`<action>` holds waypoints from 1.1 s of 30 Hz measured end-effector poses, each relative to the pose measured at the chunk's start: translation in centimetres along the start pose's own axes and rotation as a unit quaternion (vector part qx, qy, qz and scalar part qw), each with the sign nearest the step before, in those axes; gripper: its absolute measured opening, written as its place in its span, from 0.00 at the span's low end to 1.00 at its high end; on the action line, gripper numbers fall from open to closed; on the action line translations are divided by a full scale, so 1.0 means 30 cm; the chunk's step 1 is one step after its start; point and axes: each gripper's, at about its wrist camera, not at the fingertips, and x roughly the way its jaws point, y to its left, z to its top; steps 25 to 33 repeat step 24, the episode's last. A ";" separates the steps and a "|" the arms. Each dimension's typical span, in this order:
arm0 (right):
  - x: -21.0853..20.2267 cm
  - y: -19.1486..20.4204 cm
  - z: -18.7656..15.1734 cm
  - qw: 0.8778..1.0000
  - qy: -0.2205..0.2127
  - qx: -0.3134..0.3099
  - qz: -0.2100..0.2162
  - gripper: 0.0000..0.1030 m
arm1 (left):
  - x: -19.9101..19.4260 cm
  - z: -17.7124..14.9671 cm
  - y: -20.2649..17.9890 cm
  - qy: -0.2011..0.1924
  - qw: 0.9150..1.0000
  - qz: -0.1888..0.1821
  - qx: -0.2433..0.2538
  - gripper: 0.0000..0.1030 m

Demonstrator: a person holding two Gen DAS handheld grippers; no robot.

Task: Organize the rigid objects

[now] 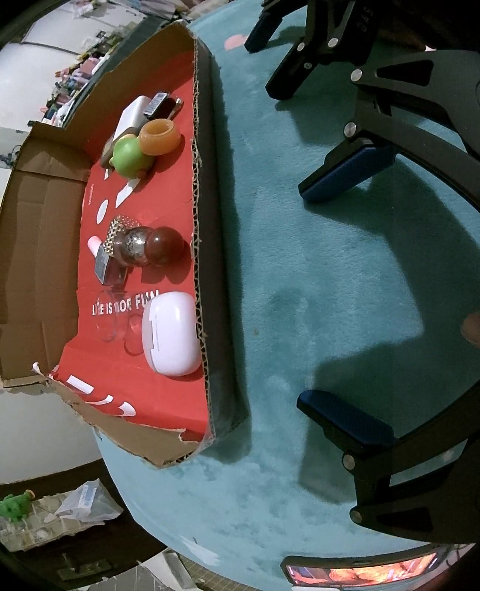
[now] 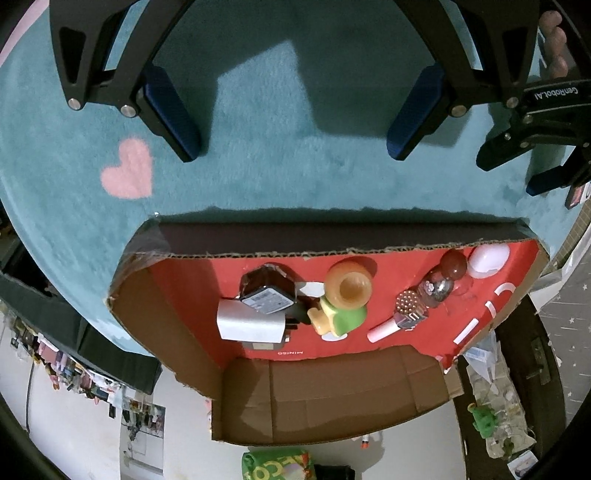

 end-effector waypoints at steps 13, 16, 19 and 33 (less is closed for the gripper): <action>0.007 0.010 0.003 1.000 0.005 -0.006 -0.008 1.00 | -0.004 -0.004 0.003 -0.004 1.000 0.000 0.000 1.00; 0.006 0.008 0.001 1.000 0.005 -0.006 -0.009 1.00 | -0.005 -0.004 0.004 -0.005 1.000 -0.001 0.001 1.00; 0.007 0.008 0.001 1.000 0.005 -0.006 -0.009 1.00 | -0.008 -0.007 0.006 -0.006 1.000 -0.001 0.001 1.00; 0.006 0.008 0.001 1.000 0.005 -0.006 -0.009 1.00 | -0.008 -0.007 0.006 -0.006 1.000 -0.001 0.000 1.00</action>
